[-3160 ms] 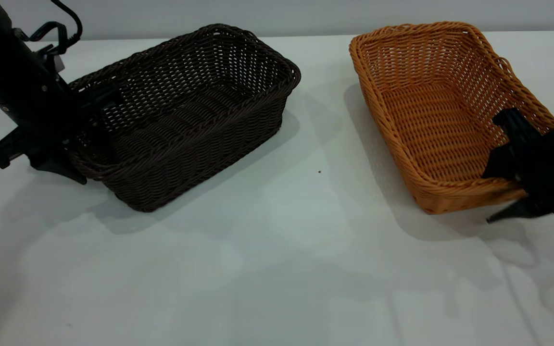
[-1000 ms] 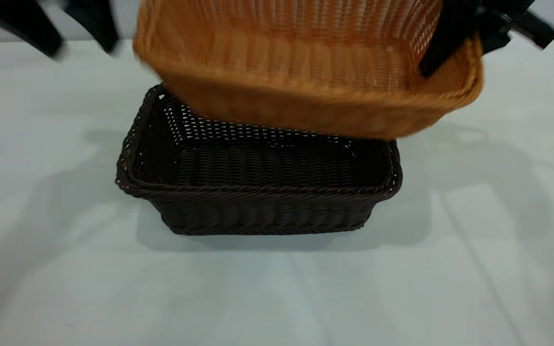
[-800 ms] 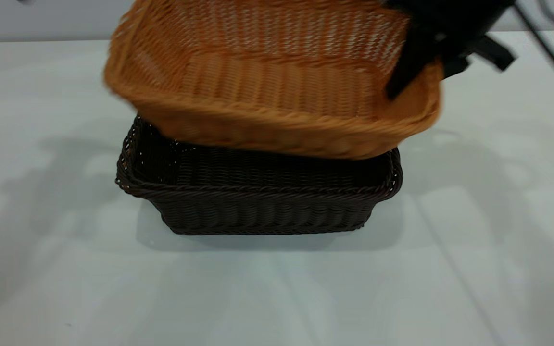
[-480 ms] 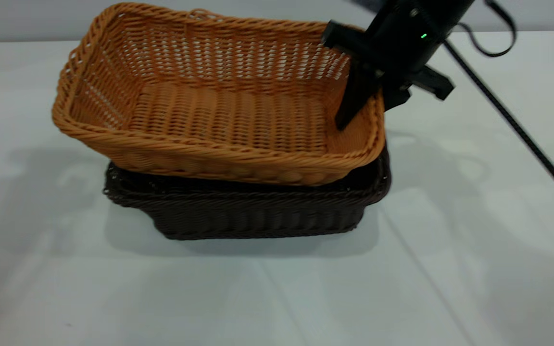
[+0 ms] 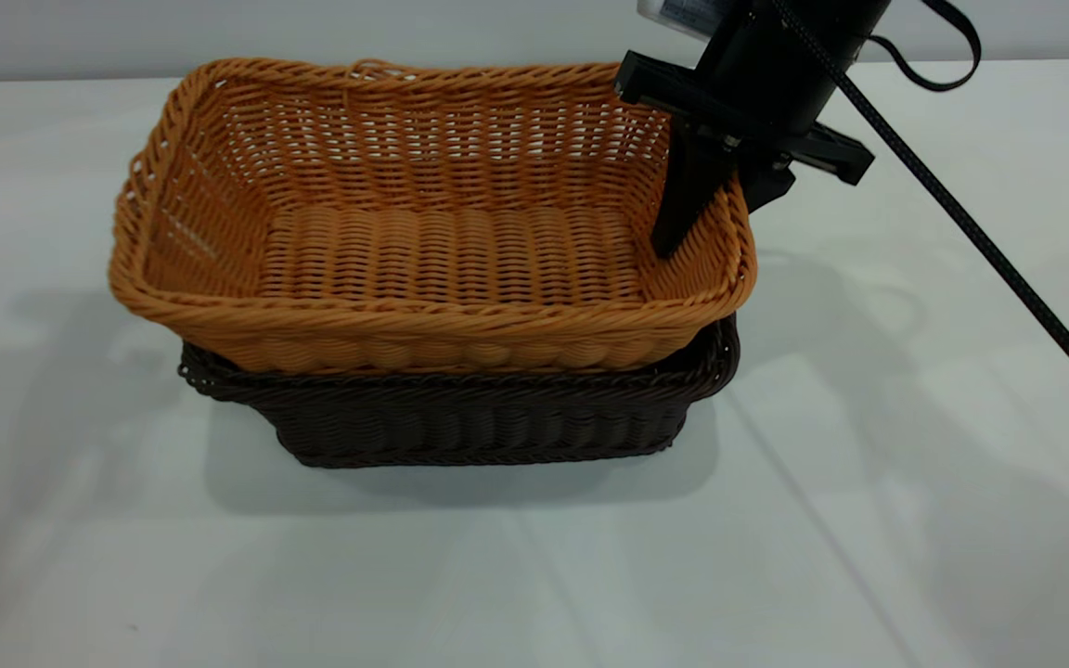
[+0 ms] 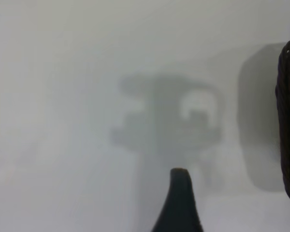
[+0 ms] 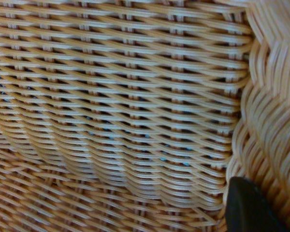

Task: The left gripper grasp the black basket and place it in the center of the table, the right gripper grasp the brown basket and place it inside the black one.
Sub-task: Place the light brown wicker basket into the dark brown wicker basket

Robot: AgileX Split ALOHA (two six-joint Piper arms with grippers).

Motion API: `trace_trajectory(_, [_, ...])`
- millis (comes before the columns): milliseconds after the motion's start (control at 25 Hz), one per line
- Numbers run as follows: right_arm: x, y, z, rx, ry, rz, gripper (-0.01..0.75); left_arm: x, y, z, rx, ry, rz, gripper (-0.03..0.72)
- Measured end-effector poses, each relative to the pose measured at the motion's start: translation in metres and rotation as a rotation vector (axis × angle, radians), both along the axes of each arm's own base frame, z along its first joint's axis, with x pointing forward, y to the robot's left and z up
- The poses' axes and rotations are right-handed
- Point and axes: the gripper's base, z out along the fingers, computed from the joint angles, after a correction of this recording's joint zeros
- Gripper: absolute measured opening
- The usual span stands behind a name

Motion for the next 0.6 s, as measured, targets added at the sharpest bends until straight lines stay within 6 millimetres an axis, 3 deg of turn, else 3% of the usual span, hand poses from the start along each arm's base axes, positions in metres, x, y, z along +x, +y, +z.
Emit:
trace_trajectory(200, [0.003,-0.002,-0.01,-0.034,-0.001,-0.039,0.087,-0.001,0.0,0.0,0.001,0.006,0.001,0.555])
trace_trajectory(320, [0.003,-0.001,-0.012,-0.031,0.004,-0.046,0.134,-0.001,0.0,0.0,0.002,0.011,0.001,0.555])
trace_trajectory(600, [0.005,0.001,-0.002,-0.006,0.01,-0.036,0.417,-0.001,0.0,0.0,0.003,0.013,0.001,0.555])
